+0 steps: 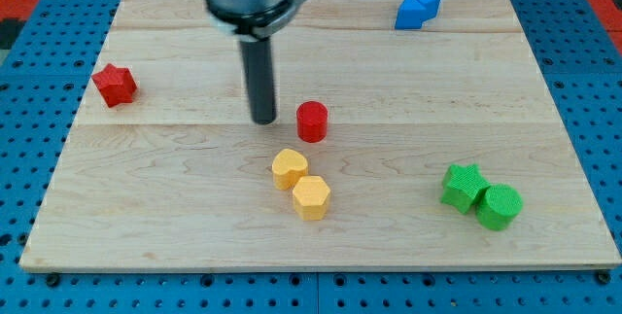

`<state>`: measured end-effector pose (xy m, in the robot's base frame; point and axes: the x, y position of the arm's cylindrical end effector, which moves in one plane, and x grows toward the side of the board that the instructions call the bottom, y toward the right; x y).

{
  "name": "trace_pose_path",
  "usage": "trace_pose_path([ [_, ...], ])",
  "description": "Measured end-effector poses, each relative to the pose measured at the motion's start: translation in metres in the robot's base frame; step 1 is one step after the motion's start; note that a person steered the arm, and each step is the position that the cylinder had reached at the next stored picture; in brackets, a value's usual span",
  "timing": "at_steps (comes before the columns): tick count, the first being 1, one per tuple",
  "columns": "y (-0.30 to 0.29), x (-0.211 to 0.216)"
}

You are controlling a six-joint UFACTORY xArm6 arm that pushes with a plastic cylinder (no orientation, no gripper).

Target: Place the red circle at the center of the board

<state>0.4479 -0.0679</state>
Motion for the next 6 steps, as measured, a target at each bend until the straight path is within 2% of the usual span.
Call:
trace_pose_path([
  [1,0.083,0.027],
  [2,0.099,-0.008],
  [3,0.081,-0.028],
  [4,0.109,-0.006],
  [6,-0.127,0.017],
])
